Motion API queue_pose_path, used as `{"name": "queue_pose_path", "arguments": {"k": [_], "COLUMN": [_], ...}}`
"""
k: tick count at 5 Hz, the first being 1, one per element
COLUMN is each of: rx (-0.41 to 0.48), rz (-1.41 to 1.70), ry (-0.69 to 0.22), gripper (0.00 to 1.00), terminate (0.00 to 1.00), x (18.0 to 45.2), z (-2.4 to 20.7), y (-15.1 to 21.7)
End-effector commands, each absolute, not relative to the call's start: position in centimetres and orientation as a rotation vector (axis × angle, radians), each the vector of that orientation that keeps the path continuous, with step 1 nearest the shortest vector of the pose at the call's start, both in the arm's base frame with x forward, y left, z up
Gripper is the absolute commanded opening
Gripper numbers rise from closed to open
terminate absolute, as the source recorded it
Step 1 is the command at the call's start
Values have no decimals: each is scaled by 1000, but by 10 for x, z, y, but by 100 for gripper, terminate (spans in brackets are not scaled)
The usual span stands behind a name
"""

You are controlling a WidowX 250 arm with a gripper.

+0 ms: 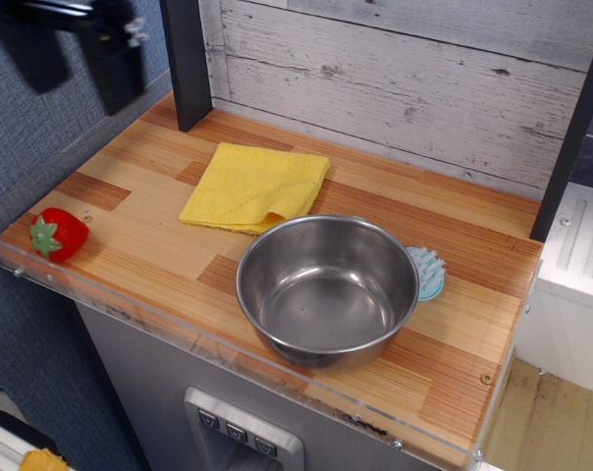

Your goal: Place the metal pot in front of the brush.

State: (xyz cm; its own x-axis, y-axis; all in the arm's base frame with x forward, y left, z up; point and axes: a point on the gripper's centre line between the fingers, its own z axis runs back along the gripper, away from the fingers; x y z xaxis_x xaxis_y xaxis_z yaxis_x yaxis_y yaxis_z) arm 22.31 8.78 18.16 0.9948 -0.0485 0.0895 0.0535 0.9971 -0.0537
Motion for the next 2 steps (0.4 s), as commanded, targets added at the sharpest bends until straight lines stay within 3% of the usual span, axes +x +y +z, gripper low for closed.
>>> {"name": "queue_pose_path", "arguments": {"k": [1,2], "rx": [-68,-26], "rz": [-141,-132], "ry": [-150,-135], "gripper": [100,100], "terminate": [0,100], "x": [257,258], "z": [196,199], "y": [62,60]}}
